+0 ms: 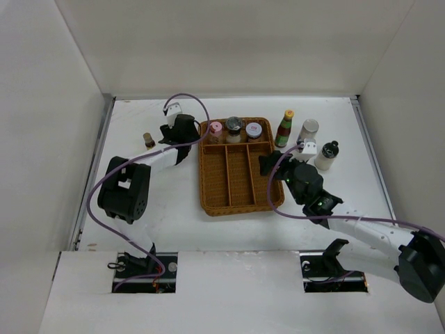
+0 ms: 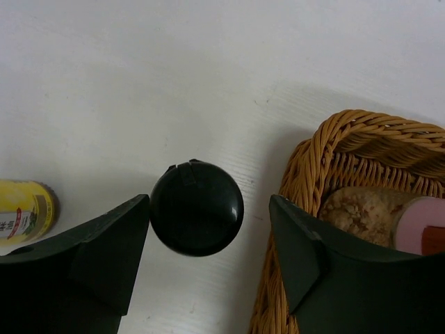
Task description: Organize the condiment bottles
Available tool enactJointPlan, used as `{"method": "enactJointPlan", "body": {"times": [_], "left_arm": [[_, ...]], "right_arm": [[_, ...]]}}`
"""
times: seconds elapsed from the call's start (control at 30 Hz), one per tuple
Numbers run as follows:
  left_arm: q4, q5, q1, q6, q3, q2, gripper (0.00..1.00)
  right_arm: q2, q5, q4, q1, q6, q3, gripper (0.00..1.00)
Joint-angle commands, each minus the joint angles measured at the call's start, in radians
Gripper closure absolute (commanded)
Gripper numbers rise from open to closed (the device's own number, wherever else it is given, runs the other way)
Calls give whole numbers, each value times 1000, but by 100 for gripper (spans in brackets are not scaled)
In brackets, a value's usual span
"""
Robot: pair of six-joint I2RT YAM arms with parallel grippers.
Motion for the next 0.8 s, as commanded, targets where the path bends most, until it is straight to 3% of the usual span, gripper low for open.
{"method": "enactJointPlan", "body": {"times": [0.0, 0.23, 0.53, 0.77], "left_arm": [[40, 6, 16, -8, 55, -1, 38], [46, -63, -1, 11, 38, -39, 44], [34, -58, 0, 23, 29, -48, 74], [35, -95, -47, 46, -49, -261, 78]], "right_arm": [[-3, -10, 61, -2, 7, 26, 0], [23, -21, 64, 3, 7, 34, 0], [21, -21, 67, 3, 13, 26, 0], [25, -21, 67, 3, 11, 29, 0]]}}
